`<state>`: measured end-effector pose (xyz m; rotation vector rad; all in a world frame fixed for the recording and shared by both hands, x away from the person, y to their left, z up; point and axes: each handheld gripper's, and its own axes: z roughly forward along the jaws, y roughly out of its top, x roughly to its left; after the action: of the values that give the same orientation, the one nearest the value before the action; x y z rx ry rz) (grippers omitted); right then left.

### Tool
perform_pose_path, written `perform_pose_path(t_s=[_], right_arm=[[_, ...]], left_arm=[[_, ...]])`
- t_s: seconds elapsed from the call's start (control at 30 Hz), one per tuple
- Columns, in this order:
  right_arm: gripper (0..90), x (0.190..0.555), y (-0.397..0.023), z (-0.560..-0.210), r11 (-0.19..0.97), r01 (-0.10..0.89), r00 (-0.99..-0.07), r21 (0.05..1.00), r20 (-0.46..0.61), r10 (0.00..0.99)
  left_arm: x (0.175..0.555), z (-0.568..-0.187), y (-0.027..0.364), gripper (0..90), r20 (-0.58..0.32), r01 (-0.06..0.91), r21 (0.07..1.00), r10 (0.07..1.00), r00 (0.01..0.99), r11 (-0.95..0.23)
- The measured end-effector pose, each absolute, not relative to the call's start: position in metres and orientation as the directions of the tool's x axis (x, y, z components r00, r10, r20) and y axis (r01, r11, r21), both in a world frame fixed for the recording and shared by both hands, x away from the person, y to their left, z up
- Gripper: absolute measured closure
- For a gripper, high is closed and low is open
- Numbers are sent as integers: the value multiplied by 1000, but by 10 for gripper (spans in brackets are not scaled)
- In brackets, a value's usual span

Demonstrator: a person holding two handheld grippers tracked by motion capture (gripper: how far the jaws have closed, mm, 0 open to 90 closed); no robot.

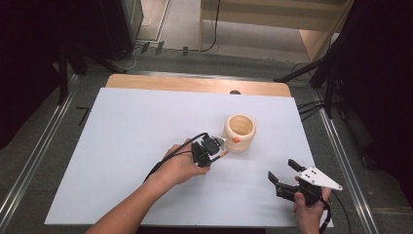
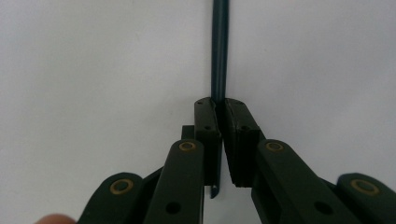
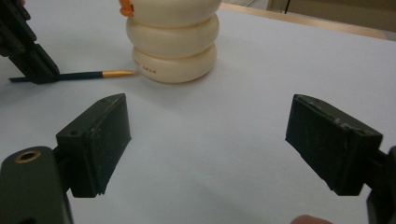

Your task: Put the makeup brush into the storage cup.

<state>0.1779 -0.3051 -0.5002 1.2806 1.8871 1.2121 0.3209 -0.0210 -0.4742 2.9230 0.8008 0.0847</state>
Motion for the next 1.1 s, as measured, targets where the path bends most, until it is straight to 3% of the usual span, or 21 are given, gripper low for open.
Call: perform_pose_path(t_s=[0.3, 0.43, 0.67, 1.1], right_arm=[[141, 181, -290, -491, 113, 424, -422, 899, 85, 903], [141, 184, -283, -485, 138, 412, -421, 901, 53, 906], [141, 193, -266, -477, 139, 402, -445, 905, 60, 894], [142, 214, -229, -460, 158, 362, -499, 919, 47, 865]], left_arm=[[323, -473, -14, 860, -12, 498, 141, 502, 865, -855], [321, -470, -7, 860, -19, 499, 161, 502, 864, -852], [321, -454, 18, 860, -73, 529, 261, 530, 845, -808], [316, -436, 53, 860, -94, 541, 380, 550, 830, -750]])
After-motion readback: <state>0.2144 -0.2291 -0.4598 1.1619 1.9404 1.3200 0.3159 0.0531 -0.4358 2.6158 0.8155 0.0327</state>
